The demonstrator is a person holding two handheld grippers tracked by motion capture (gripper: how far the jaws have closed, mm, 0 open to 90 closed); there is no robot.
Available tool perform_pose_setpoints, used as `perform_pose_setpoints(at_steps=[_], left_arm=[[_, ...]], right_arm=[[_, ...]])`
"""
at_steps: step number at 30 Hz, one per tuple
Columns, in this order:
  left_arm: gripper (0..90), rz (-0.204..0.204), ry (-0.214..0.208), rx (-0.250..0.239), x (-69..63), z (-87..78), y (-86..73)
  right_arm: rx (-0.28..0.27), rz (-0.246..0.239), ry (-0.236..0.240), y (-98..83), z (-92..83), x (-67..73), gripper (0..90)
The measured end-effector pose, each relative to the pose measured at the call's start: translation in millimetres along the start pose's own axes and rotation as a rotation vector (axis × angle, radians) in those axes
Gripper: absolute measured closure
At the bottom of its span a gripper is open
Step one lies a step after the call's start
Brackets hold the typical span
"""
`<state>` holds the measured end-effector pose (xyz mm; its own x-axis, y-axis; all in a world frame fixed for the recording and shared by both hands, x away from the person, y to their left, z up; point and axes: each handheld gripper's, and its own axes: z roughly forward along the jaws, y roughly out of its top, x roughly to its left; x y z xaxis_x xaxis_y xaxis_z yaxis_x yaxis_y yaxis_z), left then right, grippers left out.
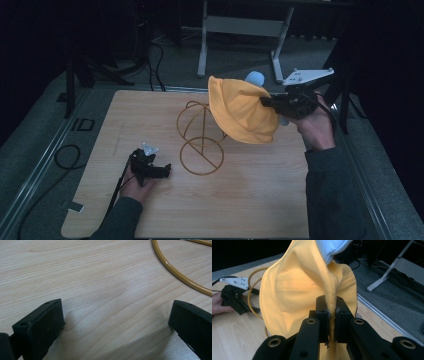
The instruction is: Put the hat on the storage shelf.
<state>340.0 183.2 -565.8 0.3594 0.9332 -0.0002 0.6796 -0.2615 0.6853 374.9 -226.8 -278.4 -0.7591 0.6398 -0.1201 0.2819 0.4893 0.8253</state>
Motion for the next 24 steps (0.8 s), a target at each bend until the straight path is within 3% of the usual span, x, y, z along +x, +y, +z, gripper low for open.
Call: perform_pose_setpoints(at_steps=[24], left_arm=[[0.1, -0.001, 0.000, -0.001, 0.0, 0.1, 0.0]], right_arm=[[0.016, -0.034, 0.039, 17.4, 18.6, 12.5, 84.3]])
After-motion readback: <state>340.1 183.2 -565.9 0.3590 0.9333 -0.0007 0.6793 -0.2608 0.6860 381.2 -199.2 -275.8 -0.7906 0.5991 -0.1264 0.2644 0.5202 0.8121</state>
